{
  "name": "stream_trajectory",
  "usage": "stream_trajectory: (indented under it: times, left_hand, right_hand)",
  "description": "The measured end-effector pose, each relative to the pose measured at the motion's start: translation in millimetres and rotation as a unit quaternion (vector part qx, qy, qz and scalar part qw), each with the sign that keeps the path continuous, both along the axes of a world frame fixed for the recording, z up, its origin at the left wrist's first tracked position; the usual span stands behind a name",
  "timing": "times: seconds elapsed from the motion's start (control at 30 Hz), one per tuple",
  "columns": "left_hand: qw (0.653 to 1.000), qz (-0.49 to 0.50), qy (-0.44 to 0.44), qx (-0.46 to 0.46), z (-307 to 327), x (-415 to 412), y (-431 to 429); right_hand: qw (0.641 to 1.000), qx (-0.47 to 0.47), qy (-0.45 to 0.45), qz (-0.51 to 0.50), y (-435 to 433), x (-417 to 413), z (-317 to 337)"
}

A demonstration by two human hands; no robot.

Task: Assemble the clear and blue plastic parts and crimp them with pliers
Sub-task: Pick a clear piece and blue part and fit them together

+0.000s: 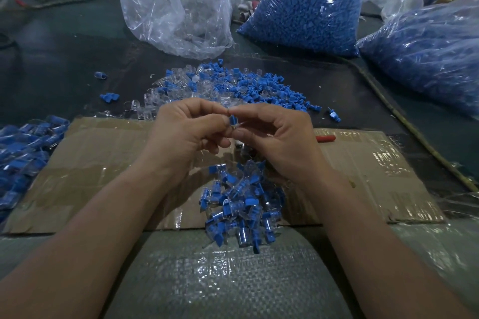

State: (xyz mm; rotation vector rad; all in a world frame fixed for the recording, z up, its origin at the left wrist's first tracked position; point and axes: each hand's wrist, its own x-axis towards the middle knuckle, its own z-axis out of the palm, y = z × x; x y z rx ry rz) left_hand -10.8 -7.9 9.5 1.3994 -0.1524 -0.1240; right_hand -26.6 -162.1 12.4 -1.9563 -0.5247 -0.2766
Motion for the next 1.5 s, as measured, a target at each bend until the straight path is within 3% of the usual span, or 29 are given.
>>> stream_trajectory:
  times: [0.33, 0.87, 1.23, 1.5]
  left_hand:
    - [0.999, -0.033, 0.010, 0.015, 1.1, -0.6, 0.5]
    - [0.997, -0.069, 0.015, -0.029, 2.6, 1.4, 5.8]
    - [0.997, -0.032, -0.033, 0.062, -0.9, 2.0, 2.5]
    - [0.998, -0.058, 0.003, 0.017, 0.4, 0.8, 2.7]
  right_hand:
    - [0.999, 0.033, 0.022, 0.003, -4.2, 1.9, 0.7]
    - [0.996, -0.010, -0.077, -0.033, -6.6, 2.9, -2.2]
    - [0.993, -0.057, -0.103, -0.027, -4.3, 2.4, -4.0]
    - [0.992, -0.052, -0.112, -0.031, -5.1, 2.0, -1.8]
